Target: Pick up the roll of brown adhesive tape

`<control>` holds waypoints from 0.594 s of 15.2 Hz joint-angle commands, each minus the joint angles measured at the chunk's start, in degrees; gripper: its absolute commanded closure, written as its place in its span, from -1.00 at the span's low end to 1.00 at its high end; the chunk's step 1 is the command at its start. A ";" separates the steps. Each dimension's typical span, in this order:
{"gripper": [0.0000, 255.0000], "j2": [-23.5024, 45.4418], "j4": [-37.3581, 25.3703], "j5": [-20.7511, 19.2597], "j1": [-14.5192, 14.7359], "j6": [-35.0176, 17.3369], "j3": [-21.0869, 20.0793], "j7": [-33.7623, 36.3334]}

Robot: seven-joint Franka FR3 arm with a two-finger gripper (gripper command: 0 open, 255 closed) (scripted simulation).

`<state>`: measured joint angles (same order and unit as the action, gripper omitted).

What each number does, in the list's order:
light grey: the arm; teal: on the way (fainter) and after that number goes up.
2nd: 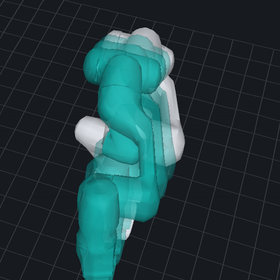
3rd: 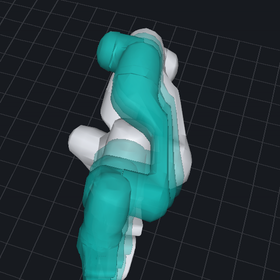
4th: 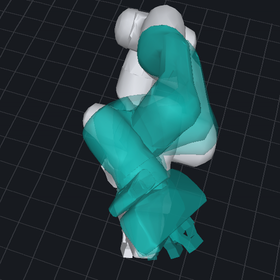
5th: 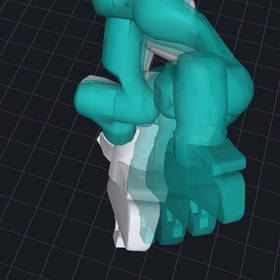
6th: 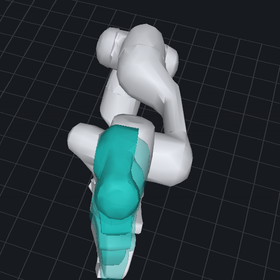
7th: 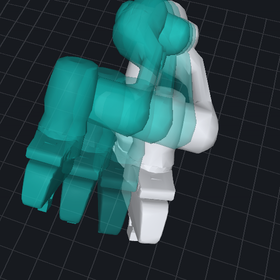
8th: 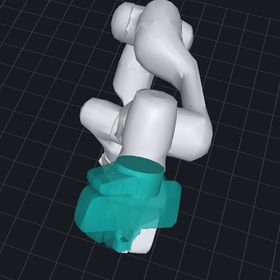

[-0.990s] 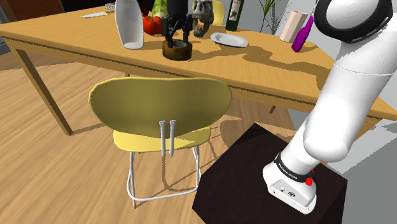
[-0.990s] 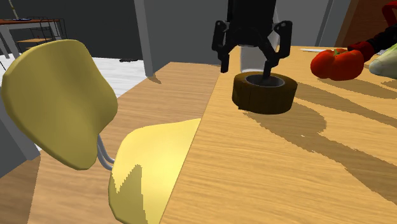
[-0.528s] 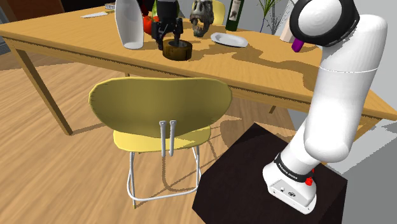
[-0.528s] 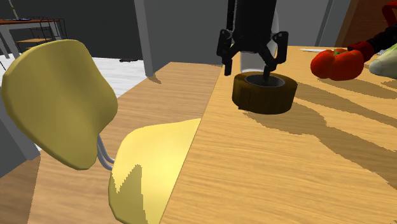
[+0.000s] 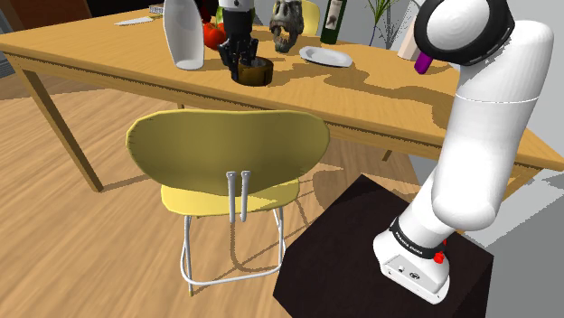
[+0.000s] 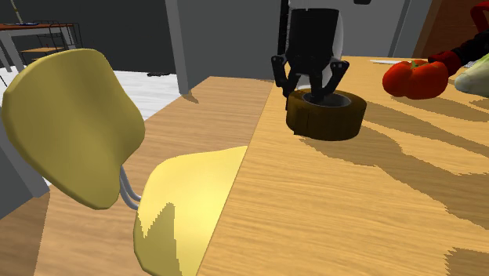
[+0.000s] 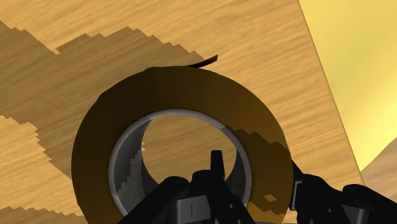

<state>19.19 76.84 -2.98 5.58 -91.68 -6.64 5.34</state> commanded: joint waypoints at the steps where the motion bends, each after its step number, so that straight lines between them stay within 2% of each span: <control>1: 1.00 -0.01 0.06 -0.01 -0.02 -0.01 0.02 -0.01; 6: 1.00 0.07 -0.03 -0.03 0.05 0.00 -0.01 0.08; 9: 1.00 0.55 -3.06 -0.08 0.15 2.55 -0.03 0.05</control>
<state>19.27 75.17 -3.00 5.64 -90.02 -6.65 5.33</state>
